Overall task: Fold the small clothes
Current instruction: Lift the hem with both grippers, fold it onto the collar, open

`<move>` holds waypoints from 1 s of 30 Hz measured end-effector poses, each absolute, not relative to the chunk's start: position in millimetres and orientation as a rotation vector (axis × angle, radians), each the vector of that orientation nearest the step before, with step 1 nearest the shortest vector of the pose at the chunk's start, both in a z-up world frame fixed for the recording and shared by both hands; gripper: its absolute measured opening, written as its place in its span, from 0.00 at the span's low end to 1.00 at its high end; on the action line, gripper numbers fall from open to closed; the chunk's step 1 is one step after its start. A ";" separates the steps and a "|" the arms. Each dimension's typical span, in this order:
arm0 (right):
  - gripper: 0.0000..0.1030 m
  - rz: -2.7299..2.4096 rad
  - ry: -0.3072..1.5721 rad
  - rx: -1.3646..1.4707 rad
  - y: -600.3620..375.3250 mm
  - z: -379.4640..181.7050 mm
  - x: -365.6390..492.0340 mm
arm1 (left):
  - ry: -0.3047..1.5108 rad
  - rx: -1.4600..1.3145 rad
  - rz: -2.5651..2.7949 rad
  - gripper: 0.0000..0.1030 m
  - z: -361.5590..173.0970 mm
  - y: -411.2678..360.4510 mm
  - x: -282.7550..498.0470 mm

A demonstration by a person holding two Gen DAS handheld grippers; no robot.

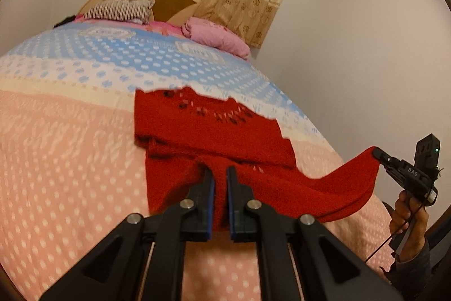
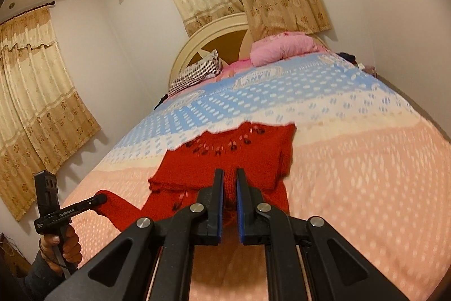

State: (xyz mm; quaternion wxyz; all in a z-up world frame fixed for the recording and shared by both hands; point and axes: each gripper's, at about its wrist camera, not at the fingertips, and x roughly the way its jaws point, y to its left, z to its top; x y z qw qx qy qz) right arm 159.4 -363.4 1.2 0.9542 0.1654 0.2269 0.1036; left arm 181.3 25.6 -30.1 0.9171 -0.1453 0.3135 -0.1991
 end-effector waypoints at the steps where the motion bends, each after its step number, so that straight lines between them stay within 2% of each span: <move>1: 0.07 0.209 0.456 0.335 -363.1 6.0 166.3 | 0.633 -0.298 -0.402 0.08 -24.7 26.9 188.7; 10: 0.06 0.187 0.430 0.310 -360.1 42.3 237.3 | 0.592 -0.312 -0.354 0.07 3.8 35.3 254.3; 17: 0.06 0.144 0.458 0.293 -361.4 44.5 295.7 | 0.588 -0.219 -0.300 0.07 1.3 26.5 298.4; 25: 0.06 0.072 0.542 0.249 -367.6 21.6 372.7 | 0.694 -0.177 -0.266 0.07 -30.7 21.8 372.0; 30: 0.06 0.014 0.621 0.193 -365.7 -17.8 428.4 | 0.754 -0.126 -0.232 0.07 -58.1 6.8 412.5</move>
